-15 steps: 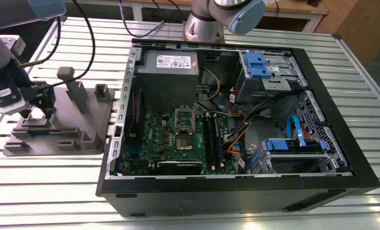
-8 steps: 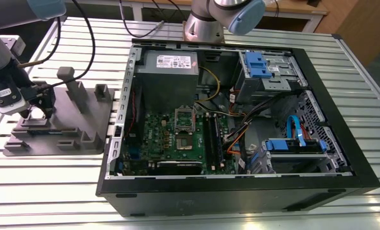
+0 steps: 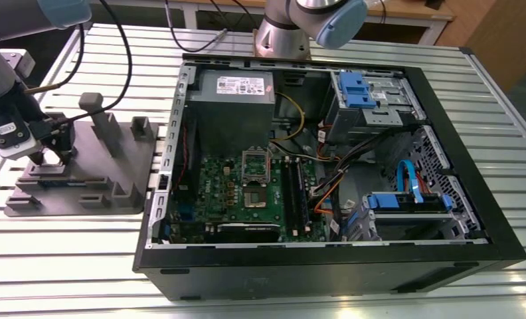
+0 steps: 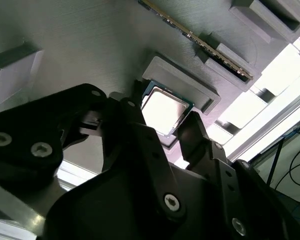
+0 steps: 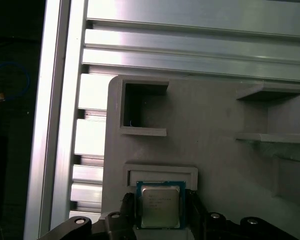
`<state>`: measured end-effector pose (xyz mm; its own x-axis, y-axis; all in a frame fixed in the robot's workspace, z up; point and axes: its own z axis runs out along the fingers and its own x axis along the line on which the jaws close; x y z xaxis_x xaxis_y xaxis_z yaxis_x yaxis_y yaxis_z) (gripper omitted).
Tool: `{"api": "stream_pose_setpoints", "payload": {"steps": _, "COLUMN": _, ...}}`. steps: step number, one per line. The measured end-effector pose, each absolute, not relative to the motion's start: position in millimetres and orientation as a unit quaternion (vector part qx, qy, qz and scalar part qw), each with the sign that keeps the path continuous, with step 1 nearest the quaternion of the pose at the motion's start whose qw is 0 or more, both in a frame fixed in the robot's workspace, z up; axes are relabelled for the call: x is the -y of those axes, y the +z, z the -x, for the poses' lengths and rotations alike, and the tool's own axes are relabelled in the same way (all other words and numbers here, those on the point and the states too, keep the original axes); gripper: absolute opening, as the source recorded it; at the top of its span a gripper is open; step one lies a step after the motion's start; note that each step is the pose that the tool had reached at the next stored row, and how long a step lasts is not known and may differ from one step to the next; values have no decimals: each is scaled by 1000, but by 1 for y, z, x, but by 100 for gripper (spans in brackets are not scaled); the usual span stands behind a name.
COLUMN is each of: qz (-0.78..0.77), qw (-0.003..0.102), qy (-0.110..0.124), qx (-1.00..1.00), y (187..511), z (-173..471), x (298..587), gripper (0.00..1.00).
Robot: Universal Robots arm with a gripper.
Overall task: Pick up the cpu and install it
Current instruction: 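Pick up the cpu and move it towards the insertion slot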
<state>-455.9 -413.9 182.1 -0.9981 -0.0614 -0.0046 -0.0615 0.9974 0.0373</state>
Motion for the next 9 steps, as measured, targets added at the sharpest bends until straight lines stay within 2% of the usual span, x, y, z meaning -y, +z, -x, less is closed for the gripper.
{"api": "stream_pose_setpoints", "payload": {"steps": 1, "qz": 31, "qw": 2, "qy": 19, "qx": -999, "y": 182, "z": 456, "x": 414, "gripper": 52}}
{"api": "stream_pose_setpoints", "payload": {"steps": 9, "qz": 31, "qw": 2, "qy": 19, "qx": -999, "y": 182, "z": 456, "x": 414, "gripper": 47}}
